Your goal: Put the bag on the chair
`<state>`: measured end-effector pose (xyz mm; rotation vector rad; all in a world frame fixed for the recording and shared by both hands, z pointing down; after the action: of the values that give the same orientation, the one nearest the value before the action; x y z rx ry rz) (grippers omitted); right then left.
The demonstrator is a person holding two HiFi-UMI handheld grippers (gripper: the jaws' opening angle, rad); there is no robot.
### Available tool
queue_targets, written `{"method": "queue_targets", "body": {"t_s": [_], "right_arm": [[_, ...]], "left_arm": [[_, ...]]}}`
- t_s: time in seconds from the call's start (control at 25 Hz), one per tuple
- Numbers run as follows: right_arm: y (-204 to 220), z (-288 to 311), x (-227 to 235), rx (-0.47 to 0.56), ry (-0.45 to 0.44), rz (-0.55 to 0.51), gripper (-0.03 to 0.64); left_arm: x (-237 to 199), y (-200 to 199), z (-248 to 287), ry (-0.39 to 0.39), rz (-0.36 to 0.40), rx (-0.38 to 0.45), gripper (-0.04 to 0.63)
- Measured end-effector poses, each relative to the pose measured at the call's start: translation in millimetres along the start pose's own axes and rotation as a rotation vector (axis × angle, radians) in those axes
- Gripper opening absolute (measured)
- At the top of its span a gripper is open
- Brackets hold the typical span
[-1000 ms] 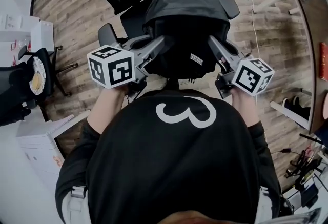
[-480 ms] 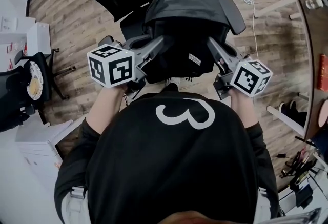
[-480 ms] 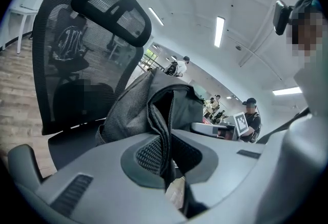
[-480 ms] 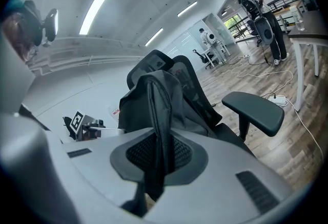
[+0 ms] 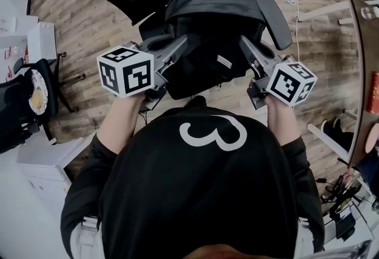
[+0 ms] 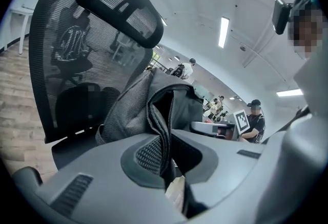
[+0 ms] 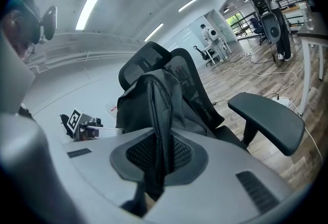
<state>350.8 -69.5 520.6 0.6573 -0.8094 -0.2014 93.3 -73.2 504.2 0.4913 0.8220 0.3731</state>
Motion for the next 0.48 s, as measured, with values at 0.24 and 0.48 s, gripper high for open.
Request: {"method": "queue_targets", "body": {"t_s": [0.24,0.48], "right_arm": [[-11.7,30.4,16.0,-0.019,0.008,-0.003,0.043],[-18.7,58.2,30.3,-0.044,0.015,-0.010,0.043]], "left_arm": [[-29.2,-9.8,11.1,-0.026,-0.008,0.004,0.034],[-54.2,-14.8,20.2,-0.046,-0.030,0.003,0.034]]}}
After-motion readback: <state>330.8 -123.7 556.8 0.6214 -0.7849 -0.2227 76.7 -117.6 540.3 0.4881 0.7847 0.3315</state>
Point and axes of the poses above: the fingertips, and each gripper's own axes: z forward along the fingers, x to its right, y out of its underside, the point moved 8 cm from there along -z, backward along the fingers, and after that the axes turned 12 degrees about -x, right-handed, at the moved point
